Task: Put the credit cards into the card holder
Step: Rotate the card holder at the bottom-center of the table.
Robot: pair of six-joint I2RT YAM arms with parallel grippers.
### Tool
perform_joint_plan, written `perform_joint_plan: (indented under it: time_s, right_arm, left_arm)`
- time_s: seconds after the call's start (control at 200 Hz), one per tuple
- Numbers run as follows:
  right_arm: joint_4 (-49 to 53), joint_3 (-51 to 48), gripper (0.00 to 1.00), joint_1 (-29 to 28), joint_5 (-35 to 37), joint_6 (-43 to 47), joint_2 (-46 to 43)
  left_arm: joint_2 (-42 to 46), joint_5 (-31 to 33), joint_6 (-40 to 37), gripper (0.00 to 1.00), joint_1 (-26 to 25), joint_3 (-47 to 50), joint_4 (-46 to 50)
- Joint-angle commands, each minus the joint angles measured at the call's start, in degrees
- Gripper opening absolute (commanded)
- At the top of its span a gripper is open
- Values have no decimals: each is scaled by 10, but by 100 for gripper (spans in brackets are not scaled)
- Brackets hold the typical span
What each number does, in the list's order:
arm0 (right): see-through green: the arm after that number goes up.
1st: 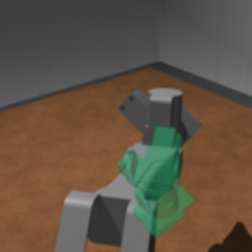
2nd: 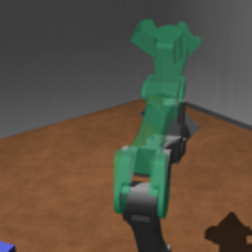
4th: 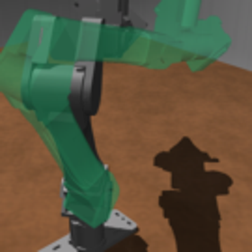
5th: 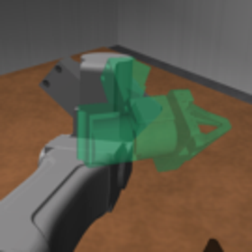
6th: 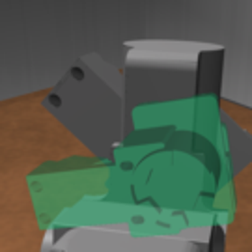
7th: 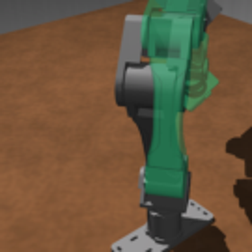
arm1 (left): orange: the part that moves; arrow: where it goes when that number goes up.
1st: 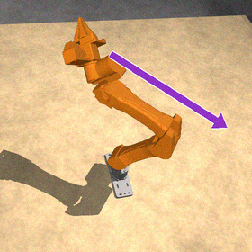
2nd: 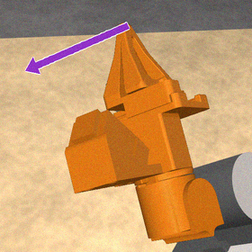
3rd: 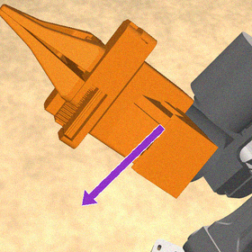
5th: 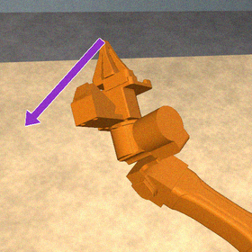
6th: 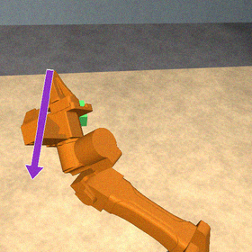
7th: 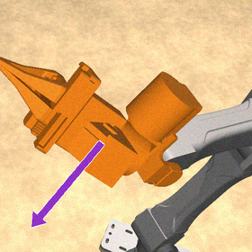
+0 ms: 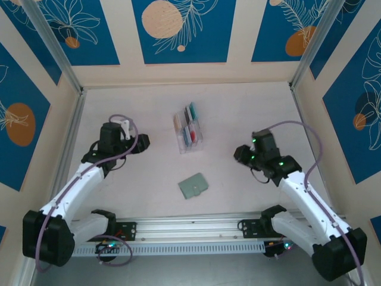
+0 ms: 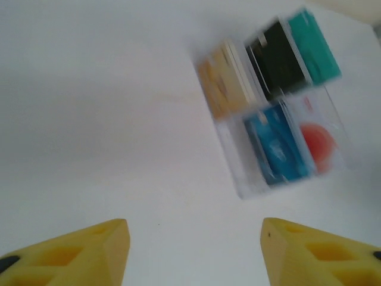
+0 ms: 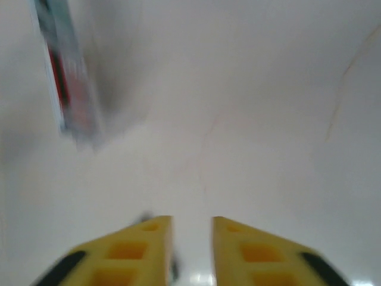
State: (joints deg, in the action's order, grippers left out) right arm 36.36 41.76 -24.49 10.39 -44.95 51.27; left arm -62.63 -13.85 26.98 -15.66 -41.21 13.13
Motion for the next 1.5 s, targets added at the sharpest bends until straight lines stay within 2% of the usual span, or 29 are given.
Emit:
perform_joint_plan:
  time_s: [0.0,0.1,0.23,0.365,0.545,0.8,1.14,1.345,1.435,1.495]
  right_arm:
    - [82,-23,11,-121,-2,-92,24]
    - [55,-33,3,-221,1,-138,75]
    - [9,-18,0,-305,-9,-173,181]
    - [-32,9,0,-349,-8,-190,272]
    - [-60,17,0,-365,7,-209,332]
    - [-69,32,0,-338,26,-187,370]
    - [-109,70,0,-238,10,-54,405]
    - [-151,97,0,-183,-31,0,436]
    - [-156,103,0,-172,-42,11,438]
    - [-139,107,1,-174,-20,15,422]
  left_arm:
    - [-26,-127,56,47,-35,30,-7]
    - [-47,-163,69,37,-67,49,-42]
    - [-85,-186,72,27,-108,50,-61]
    - [-132,-204,80,20,-149,50,-89]
    - [-198,-207,86,16,-214,51,-139]
    - [-245,-204,91,12,-246,65,-170]
    - [-250,-154,132,10,-306,104,-188]
    - [-240,-145,192,10,-335,125,-243]
    - [-213,-136,203,10,-333,122,-227]
    - [-186,-122,214,10,-329,122,-212]
